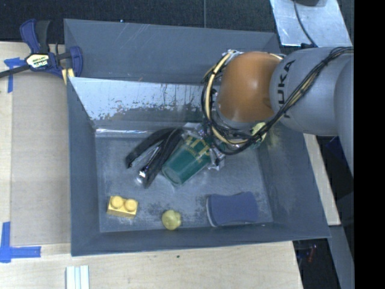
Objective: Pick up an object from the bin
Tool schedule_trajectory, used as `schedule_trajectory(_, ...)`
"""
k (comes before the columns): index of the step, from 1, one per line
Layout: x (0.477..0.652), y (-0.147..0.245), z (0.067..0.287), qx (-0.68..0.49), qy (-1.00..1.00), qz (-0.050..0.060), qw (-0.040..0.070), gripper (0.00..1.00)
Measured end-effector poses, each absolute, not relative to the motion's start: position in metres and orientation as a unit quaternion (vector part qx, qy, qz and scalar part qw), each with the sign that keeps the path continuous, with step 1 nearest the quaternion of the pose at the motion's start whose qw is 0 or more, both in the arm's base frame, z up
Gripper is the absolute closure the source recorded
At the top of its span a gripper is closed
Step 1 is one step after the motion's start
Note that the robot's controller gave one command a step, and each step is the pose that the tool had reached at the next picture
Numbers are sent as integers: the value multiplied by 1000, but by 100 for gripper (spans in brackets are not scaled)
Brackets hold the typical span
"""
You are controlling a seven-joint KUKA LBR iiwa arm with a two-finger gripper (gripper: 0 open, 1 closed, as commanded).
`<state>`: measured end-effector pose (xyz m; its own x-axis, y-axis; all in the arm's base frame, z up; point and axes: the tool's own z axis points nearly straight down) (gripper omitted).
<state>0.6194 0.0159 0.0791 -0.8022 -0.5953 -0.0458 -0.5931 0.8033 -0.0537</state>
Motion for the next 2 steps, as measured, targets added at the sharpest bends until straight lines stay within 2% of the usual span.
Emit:
schedule_trajectory(1,623,64,79,-313,949,-18,34,100)
schedule_trajectory(2,609,58,216,-293,955,-18,35,100)
